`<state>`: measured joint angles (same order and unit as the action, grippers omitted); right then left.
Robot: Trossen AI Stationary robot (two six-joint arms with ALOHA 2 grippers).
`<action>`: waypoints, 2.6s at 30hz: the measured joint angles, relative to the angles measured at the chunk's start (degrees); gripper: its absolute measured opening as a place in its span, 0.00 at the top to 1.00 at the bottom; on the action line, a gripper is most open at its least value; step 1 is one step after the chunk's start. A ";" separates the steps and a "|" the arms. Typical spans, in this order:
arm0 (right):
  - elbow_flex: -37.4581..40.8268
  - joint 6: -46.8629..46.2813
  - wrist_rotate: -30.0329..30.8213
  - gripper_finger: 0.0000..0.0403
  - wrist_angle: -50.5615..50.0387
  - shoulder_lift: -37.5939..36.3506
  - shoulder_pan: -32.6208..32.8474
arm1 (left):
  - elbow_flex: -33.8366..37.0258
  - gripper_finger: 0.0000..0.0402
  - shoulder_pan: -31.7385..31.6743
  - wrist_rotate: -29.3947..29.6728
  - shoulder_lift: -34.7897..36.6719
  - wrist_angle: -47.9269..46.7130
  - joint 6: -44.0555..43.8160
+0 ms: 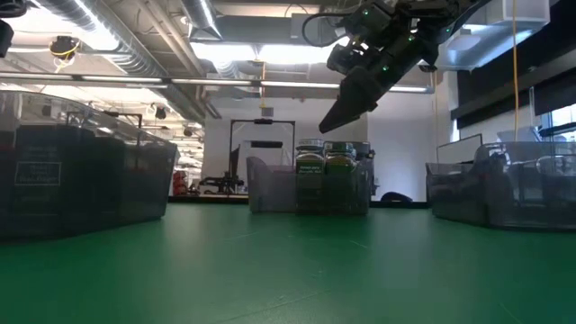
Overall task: Sort spices by type
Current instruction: Put the green seasoning bottle into the top black bin
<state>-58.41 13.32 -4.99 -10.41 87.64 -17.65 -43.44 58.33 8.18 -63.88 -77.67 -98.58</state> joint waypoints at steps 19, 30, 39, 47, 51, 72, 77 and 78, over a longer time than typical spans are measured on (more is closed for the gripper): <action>0.00 0.00 0.02 0.13 0.46 0.02 0.01 | -0.02 0.29 -5.76 0.87 5.58 -3.49 1.51; 0.00 -1.14 0.01 0.13 0.35 0.02 0.02 | -0.02 0.29 -10.92 3.76 5.71 1.78 5.51; 0.00 -1.11 0.02 0.13 0.07 0.02 0.02 | 1.14 0.29 -12.24 4.59 5.44 1.74 11.98; 0.00 -1.09 0.02 0.13 0.09 0.02 0.02 | 1.14 0.42 -12.22 1.10 5.33 1.99 16.86; 0.00 -1.09 0.02 0.13 0.07 0.02 0.01 | 1.10 0.53 -12.26 1.60 5.35 2.20 17.83; 0.00 -1.07 0.02 0.13 0.03 0.02 0.02 | -0.02 0.90 -12.26 1.26 5.33 2.24 17.23; 0.00 -1.07 0.02 0.13 0.07 0.02 0.02 | -0.02 0.90 -12.26 1.30 5.33 2.12 16.67; 0.00 -1.07 0.02 0.13 0.09 0.02 0.02 | -0.02 0.88 -12.26 1.30 5.33 2.12 16.89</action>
<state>-58.41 12.25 -4.97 -10.33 87.66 -17.63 -43.46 46.06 9.47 -58.54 -75.55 -81.69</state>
